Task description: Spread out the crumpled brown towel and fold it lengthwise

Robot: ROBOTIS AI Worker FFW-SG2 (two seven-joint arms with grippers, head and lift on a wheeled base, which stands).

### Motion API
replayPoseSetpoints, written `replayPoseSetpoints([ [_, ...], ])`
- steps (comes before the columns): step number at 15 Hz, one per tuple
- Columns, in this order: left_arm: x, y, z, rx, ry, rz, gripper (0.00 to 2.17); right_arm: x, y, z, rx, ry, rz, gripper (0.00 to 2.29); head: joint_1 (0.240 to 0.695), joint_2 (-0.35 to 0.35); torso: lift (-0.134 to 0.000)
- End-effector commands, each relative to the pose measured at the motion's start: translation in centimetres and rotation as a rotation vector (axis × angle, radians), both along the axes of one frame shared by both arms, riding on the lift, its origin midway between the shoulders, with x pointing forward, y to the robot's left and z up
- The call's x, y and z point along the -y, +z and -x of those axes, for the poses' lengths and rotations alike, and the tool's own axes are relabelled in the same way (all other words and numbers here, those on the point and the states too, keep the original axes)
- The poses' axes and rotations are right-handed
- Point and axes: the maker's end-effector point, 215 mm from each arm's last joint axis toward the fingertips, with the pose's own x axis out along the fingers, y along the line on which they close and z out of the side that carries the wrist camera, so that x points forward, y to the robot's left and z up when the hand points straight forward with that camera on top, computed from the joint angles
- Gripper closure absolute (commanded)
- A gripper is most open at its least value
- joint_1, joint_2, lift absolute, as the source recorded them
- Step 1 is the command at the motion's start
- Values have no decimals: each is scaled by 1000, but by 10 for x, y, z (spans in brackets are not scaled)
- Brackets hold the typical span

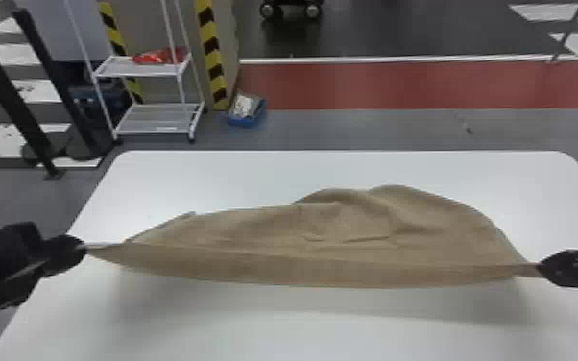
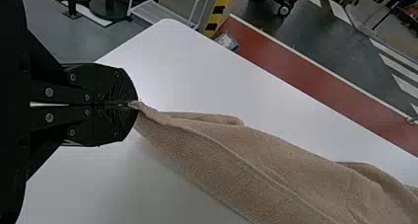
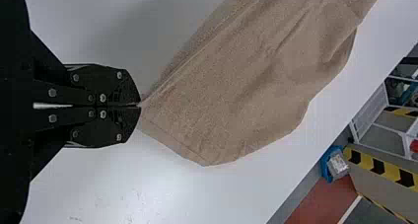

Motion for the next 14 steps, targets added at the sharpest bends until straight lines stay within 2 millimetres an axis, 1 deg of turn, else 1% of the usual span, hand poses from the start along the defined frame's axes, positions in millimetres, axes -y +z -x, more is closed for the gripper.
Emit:
replayPoseSetpoints([
  [1, 1, -4, 0, -6, -5, 1, 2061, -6, -13, 6, -33, 14, 32, 2057, 695, 63, -123],
  [3, 2, -6, 0, -7, -14, -4, 2061, -12, -22, 8, -52, 27, 44, 2067, 695, 66, -123],
  [4, 1, -5, -1, -2, -11, -5, 2061, -16, -21, 6, -53, 22, 23, 2142, 695, 68, -123],
  [5, 0, -1, -4, 15, -4, -2, 2064, -15, -14, 2, -56, -39, -53, 2223, 695, 72, -123],
  [6, 0, 4, -9, 30, 1, 5, 2078, -17, 0, -4, -35, -65, -140, 2223, 695, 79, -123],
  [7, 4, 8, -13, 44, -2, 18, 2142, -19, 16, -10, -9, -88, -229, 2256, 695, 81, -123],
  [8, 12, 11, -19, 54, 4, 54, 2142, -25, 33, -16, 22, -100, -300, 2256, 695, 81, -123],
  [9, 18, 18, -28, 72, 15, 89, 2142, -31, 44, -21, 41, -109, -347, 2256, 695, 80, -123],
  [11, 33, 25, -53, 92, 59, 204, 2142, -49, 74, -41, 79, -118, -465, 2256, 695, 77, -123],
  [12, 38, 29, -66, 96, 84, 270, 2142, -59, 84, -48, 90, -111, -505, 2256, 695, 74, -123],
  [13, 45, 32, -82, 90, 116, 345, 2142, -73, 94, -57, 96, -111, -563, 2256, 695, 74, -123],
  [14, 55, 32, -99, 79, 139, 398, 2142, -82, 100, -72, 114, -125, -581, 2256, 695, 76, -123],
])
